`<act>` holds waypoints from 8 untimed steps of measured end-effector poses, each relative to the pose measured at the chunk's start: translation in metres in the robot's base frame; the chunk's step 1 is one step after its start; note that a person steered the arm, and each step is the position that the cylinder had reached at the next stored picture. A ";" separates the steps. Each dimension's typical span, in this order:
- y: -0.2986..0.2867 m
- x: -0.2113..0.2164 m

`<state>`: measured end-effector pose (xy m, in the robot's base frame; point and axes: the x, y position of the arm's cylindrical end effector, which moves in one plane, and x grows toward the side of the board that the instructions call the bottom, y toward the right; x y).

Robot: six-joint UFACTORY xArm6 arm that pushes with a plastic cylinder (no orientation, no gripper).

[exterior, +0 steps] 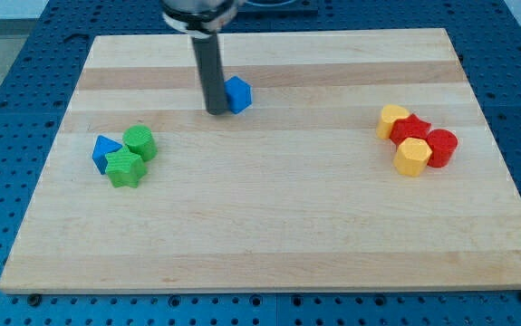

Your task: Point your arm above the blue cube

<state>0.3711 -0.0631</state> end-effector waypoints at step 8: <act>0.077 0.059</act>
<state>0.4302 0.0141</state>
